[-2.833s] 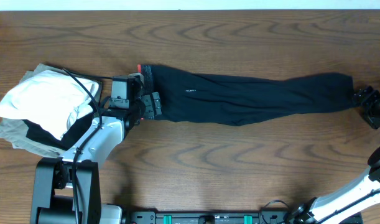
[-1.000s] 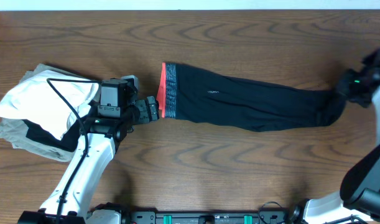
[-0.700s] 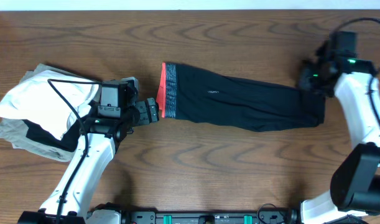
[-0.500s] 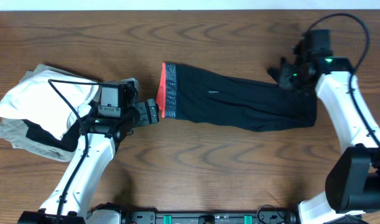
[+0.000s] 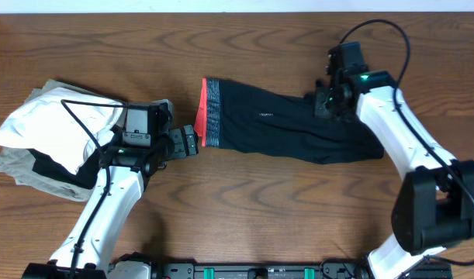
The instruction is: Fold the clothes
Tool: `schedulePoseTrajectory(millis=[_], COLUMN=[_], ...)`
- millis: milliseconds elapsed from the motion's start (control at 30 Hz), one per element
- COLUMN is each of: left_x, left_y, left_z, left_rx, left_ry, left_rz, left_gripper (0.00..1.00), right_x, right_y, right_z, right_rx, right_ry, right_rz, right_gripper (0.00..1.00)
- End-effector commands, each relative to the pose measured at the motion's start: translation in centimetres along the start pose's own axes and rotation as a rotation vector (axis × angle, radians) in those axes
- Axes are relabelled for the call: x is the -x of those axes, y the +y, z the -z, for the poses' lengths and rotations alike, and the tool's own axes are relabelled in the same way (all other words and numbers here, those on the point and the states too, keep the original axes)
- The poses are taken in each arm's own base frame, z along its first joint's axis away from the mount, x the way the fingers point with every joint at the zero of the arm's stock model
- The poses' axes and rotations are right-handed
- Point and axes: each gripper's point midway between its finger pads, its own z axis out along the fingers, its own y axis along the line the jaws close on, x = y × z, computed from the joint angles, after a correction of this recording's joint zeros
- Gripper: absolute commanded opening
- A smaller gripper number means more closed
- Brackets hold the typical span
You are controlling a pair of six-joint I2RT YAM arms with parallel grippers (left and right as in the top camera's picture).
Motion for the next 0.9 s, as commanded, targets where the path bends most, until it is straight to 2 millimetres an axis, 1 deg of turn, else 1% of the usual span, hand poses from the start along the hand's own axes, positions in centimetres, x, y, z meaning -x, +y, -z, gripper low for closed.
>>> schedulePoseTrajectory(millis=[0,233,300,433,500,600,700,867], left_x=[0.6,0.5,0.5,0.5,0.5,0.5,0.6,0.6], left_y=[-0.1,-0.1,-0.1,-0.1,-0.1,-0.1,-0.2,-0.2], left_z=[0.3,0.3,0.3,0.3,0.3,0.3,0.3,0.3], left_rx=[-0.002,-0.001,-0.001,-0.001,-0.001,-0.001,-0.002,-0.002], left_ry=[-0.015,-0.013,-0.013,-0.013,-0.013,-0.013,-0.017,-0.016], left_rz=[-0.018,-0.017,-0.017,-0.017,-0.017,-0.017,-0.018,-0.018], left_gripper=[0.93,0.93,0.93,0.93,0.93,0.93,0.93,0.93], right_x=[-0.5,-1.4,-1.8,-2.6,-2.9,-3.3,-3.5,-2.7], right_y=[1.5,2.9,3.0,3.1,3.0,2.8,2.5,2.4], right_z=[-0.7,-0.8,-0.8,-0.7,-0.7,-0.7,-0.7,-0.7], right_rx=[0.001,0.022,0.021,0.015,0.010,0.003,-0.007,-0.003], right_ry=[0.013,0.031,0.046,0.072,0.086,0.104,0.110,0.084], right_rz=[0.019,0.053,0.069,0.120,0.135,0.135,0.135,0.126], right_gripper=[0.01,0.01,0.03,0.29,0.36,0.41,0.41,0.42])
